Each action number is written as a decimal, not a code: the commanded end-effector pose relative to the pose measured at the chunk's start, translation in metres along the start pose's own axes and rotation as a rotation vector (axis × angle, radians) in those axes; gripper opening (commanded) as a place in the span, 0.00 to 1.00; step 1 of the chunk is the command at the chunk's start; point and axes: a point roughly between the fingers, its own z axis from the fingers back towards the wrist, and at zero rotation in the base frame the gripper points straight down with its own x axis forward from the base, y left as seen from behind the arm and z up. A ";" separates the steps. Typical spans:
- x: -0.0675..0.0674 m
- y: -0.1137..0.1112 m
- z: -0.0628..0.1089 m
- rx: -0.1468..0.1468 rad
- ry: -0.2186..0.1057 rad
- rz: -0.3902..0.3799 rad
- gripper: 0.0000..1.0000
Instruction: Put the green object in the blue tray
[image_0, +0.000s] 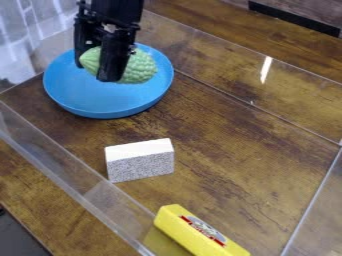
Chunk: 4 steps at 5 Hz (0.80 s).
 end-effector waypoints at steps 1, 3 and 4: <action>-0.006 0.006 0.016 0.014 -0.067 0.019 1.00; 0.000 0.012 0.013 0.027 -0.080 0.014 1.00; 0.002 0.016 0.010 0.039 -0.086 0.010 1.00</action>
